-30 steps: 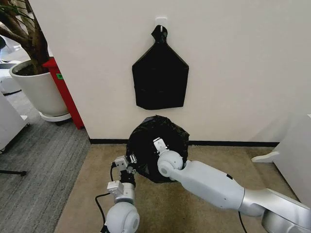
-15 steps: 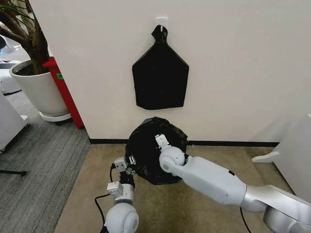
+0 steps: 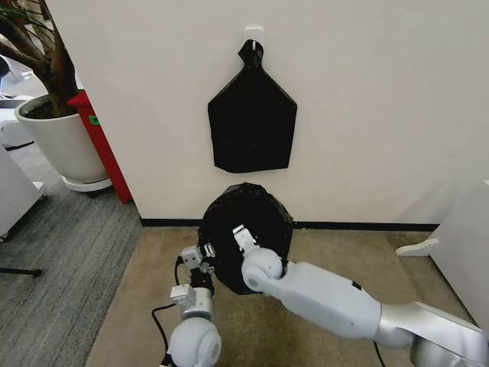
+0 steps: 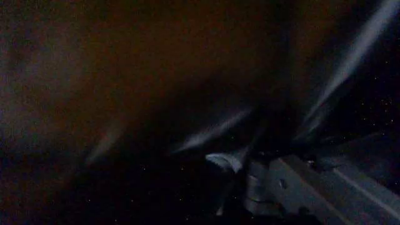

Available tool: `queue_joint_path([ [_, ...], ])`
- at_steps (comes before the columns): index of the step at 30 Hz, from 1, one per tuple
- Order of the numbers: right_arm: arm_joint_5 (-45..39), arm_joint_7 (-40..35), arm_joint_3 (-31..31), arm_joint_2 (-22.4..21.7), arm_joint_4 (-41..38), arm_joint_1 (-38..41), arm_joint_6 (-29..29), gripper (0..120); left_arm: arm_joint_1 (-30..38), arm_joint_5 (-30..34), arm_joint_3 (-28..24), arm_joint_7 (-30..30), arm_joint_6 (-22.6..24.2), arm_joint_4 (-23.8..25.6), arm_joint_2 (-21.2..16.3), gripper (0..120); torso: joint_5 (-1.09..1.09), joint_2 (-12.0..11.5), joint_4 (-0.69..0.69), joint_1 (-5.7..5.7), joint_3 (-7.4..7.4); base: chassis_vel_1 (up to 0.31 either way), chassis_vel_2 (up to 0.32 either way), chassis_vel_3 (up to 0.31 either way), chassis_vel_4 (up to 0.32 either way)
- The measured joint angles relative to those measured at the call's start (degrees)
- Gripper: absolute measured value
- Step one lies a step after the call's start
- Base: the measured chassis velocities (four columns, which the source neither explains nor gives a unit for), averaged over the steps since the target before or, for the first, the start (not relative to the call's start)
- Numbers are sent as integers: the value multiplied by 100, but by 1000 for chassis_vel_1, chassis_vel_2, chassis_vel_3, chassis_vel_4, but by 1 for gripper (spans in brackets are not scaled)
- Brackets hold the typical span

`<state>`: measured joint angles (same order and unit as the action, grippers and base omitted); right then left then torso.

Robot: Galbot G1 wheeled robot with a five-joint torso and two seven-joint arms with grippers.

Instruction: Place the garbage bag over the trash bin.

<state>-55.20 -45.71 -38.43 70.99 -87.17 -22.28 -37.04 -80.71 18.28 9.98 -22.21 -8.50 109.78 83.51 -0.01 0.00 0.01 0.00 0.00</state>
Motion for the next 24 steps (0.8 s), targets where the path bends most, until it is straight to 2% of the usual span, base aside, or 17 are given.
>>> queue_joint_path([
  [6,32,79,244,-170,97,101,22,0,-19,-18,9,12,-21,-18,-44,1,1,0,0,0,0,0,0,0,0],
  [13,167,186,333,-477,-107,-311,31,0,-3,23,79,23,-31,-5,-136,1,1,0,-3,0,0,0,0,0,0],
  [17,243,186,242,-438,-166,-474,36,0,22,41,91,12,-31,26,-126,1,1,0,-2,0,0,0,0,0,0],
  [24,293,162,22,-110,-147,-433,78,0,-11,16,66,6,-30,44,-71,1,1,0,0,0,0,0,0,0,0],
])
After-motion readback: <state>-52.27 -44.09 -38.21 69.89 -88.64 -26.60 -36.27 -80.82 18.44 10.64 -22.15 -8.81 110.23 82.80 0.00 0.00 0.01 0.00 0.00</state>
